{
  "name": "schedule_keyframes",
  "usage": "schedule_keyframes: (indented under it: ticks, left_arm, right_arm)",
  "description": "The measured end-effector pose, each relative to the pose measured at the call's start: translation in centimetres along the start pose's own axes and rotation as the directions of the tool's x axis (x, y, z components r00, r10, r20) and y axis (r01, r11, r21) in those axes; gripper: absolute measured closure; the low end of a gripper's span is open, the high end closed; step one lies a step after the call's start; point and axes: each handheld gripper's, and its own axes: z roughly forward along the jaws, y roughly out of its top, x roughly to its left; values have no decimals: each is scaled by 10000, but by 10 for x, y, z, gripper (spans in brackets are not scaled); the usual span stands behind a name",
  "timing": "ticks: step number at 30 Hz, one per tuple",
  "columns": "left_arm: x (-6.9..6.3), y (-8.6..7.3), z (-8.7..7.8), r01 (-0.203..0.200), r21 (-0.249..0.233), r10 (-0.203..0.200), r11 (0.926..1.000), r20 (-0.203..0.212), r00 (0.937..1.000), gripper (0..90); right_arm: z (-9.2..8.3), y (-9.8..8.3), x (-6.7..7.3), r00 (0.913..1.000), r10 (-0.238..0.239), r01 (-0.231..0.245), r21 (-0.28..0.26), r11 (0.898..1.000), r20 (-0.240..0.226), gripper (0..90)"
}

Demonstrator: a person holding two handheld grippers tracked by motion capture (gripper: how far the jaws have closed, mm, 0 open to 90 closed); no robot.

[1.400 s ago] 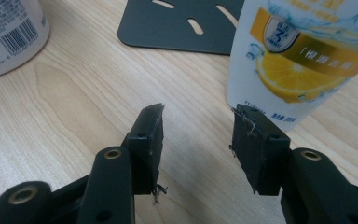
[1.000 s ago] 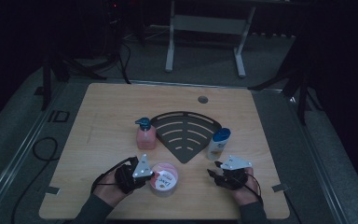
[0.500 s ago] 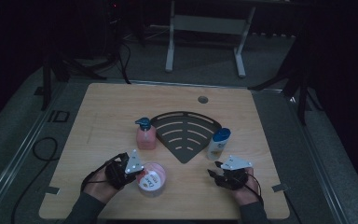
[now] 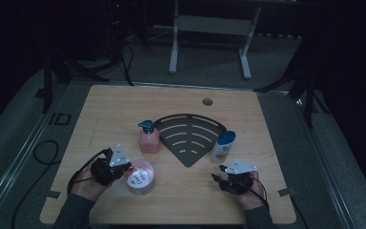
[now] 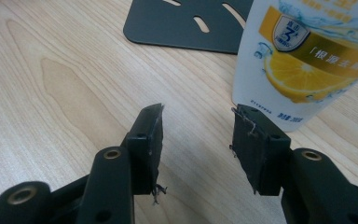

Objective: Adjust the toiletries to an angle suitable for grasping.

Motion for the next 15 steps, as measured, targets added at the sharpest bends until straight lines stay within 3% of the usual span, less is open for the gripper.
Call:
schedule_keyframes:
  ticks: [3, 5, 6, 7, 12, 15]
  left_arm:
    - [16, 8, -5, 247, -516, -259, 9984, -240, 9994, 896]
    - [16, 8, -5, 247, -516, -259, 9984, -240, 9994, 896]
    - [43, 23, -3, 603, -1102, -673, 9921, -603, 9959, 896]
    - [50, 29, -2, 700, -1203, -786, 9903, -684, 9946, 897]
    - [78, 61, -3, 748, -1604, -906, 9842, -934, 9915, 897]
    - [88, 80, 2, 671, -1608, -794, 9847, -717, 9943, 898]
  right_arm:
    - [1, 0, 1, 10000, 6, -6, 18, 10000, -10, 522]
    - [1, 1, 1, 10000, -19, 19, 19, 10000, -5, 522]
    - [1, 1, 2, 10000, -65, 65, 22, 10000, -41, 521]
    - [1, 1, 2, 10000, -61, 61, 28, 10000, -44, 520]
    - [1, 0, 1, 10000, -15, 16, 39, 10000, -27, 519]
    - [1, 0, 1, 10000, -19, 19, 47, 10000, -41, 520]
